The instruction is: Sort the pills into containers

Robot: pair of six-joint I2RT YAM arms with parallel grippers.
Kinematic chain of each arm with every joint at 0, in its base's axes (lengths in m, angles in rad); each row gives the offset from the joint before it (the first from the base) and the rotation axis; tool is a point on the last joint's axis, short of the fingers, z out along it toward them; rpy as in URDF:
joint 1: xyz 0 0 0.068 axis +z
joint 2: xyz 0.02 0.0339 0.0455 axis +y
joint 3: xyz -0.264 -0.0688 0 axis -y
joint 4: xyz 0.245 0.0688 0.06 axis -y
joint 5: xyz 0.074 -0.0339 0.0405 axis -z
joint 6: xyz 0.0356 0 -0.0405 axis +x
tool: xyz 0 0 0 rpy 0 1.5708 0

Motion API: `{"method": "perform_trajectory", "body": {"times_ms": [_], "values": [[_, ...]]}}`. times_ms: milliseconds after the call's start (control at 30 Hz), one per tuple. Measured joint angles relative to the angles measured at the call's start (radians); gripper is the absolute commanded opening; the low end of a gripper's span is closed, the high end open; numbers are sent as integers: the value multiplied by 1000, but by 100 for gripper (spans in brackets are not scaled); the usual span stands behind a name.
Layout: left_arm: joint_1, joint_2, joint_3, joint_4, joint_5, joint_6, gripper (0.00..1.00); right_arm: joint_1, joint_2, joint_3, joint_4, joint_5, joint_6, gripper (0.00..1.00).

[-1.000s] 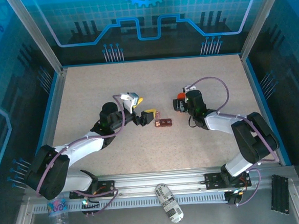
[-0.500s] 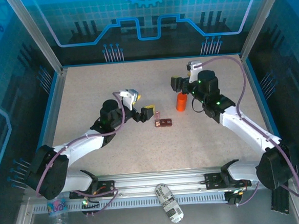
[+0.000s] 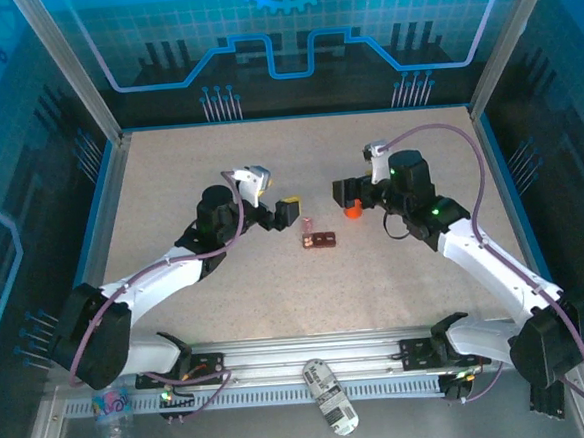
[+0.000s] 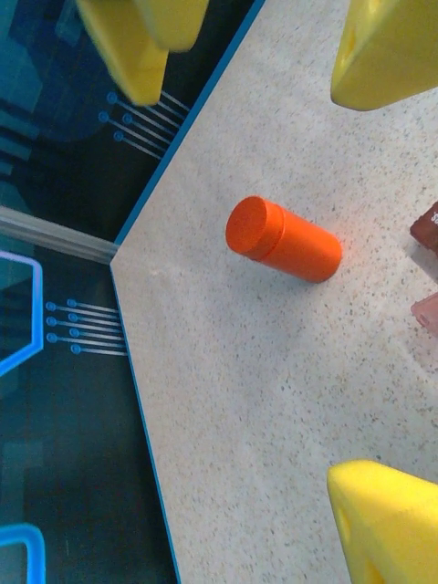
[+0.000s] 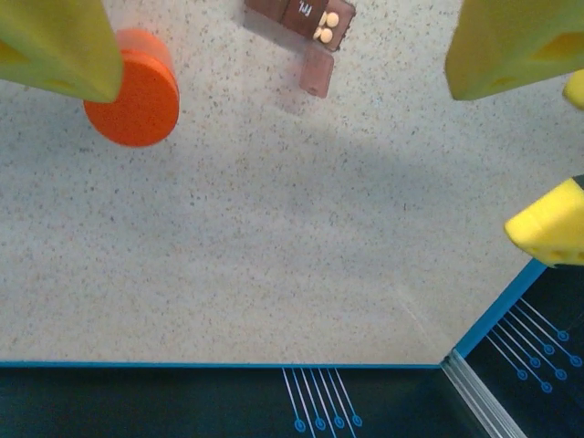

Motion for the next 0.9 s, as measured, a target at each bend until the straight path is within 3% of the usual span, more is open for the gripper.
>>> {"method": "perform_trajectory", "body": {"times_ms": [300, 467, 800, 900], "values": [[1, 38, 8, 11, -66, 9, 99, 30, 21, 18, -72, 80, 8, 100], [3, 89, 57, 7, -97, 17, 99, 42, 59, 29, -90, 59, 10, 99], [46, 214, 227, -110, -99, -43, 99, 93, 126, 20, -119, -14, 87, 85], [47, 241, 275, -191, -99, -53, 92, 104, 130, -15, -121, -22, 118, 83]]}}
